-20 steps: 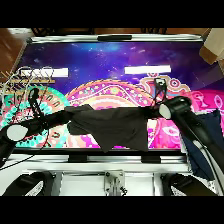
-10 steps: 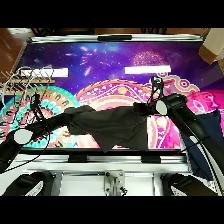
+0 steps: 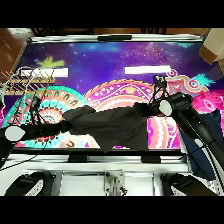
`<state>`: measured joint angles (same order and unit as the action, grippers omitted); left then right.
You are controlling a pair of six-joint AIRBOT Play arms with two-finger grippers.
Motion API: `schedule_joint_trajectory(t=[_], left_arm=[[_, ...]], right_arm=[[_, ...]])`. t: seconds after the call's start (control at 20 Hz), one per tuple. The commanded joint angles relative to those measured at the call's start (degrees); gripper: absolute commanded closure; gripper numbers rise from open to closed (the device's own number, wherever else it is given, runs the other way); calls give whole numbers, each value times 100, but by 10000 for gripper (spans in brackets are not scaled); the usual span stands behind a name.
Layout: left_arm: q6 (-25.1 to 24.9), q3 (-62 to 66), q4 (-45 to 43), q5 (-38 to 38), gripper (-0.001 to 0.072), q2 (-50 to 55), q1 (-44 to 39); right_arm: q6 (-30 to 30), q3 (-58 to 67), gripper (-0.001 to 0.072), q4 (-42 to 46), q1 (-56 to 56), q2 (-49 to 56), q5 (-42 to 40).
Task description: Fold the shirts.
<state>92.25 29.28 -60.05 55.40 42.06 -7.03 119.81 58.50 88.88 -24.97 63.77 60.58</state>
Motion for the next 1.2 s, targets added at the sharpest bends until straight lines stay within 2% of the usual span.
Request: schedule_joint_trajectory(t=[0.0, 0.2, 0.3, 0.45, 0.65, 0.85, 1.0, 1.05, 1.1, 1.15], left_arm=[[223, -435, 485, 634, 114, -4, -474], [824, -1003, 1342, -1082, 114, 107, -1860], [1252, -1014, 1432, -1735, 113, 387, -2549], [1596, -1001, 1611, -2785, 114, 1023, -3333], [1598, -726, 1823, -3364, 114, 1860, -3779], [1587, -323, 1832, -3838, 115, 2273, -4013], [1589, -87, 1832, -3871, 116, 2551, -4140], [1589, -42, 1832, -3869, 165, 2660, -4157], [1589, -17, 1832, -3853, 318, 2745, -4157], [1587, -7, 1832, -3847, 432, 2802, -4157]], right_arm=[[-4, 4, 635, 11, -2, -7, 46], [-20, 4, 635, 11, -2, -7, 52], [-42, 4, 635, 11, -2, -7, 52], [-50, 4, 635, 9, -2, -7, 81], [-79, 4, 635, 4, -2, -7, 271], [-236, 4, 635, -13, -2, -7, 444], [-358, 4, 635, -125, -2, -7, 599], [-411, 4, 635, -153, -2, -7, 634], [-448, 4, 635, -168, -2, -7, 667], [-459, 7, 635, -166, -2, -7, 695]])
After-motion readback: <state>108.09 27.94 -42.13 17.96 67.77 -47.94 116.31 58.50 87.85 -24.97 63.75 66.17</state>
